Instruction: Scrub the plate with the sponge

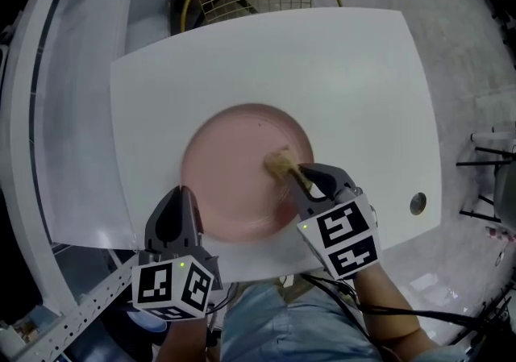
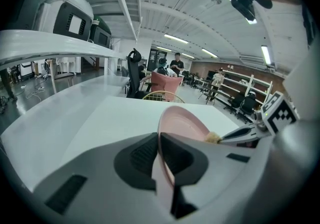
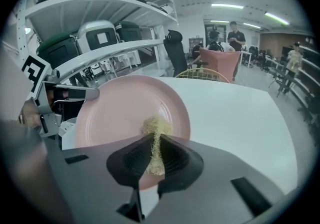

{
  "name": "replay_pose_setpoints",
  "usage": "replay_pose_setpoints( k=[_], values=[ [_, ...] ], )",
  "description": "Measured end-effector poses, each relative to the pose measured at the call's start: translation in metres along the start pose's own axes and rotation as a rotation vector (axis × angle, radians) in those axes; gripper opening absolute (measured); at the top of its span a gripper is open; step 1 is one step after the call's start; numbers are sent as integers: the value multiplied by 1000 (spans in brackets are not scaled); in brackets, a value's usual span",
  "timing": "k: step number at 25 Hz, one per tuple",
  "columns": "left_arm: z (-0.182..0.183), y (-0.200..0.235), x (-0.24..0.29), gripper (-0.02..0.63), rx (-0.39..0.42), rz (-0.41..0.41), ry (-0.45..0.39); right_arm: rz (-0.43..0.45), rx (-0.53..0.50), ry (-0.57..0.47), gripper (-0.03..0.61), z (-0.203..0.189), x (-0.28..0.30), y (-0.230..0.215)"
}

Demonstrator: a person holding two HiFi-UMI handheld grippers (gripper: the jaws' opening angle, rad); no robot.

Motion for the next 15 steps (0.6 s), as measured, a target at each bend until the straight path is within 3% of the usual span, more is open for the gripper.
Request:
replay_pose_setpoints(
  k=[6,15],
  values=[
    [-4,-14,-1,23,3,-47,20,-111,23,-44,46,16,9,-30],
    [0,-18,8,29,-6,-70,21,-125,-19,-59,46,36,33,-39]
  ],
)
Point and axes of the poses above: the fingertips, and each gripper's own axes: x forward along the fingers, y to its left, z out of its top, the point moved 1 cm from there along -x, backward along the fingers, and after that the axes turned 15 degrees about -y, right-handed, at the moved point
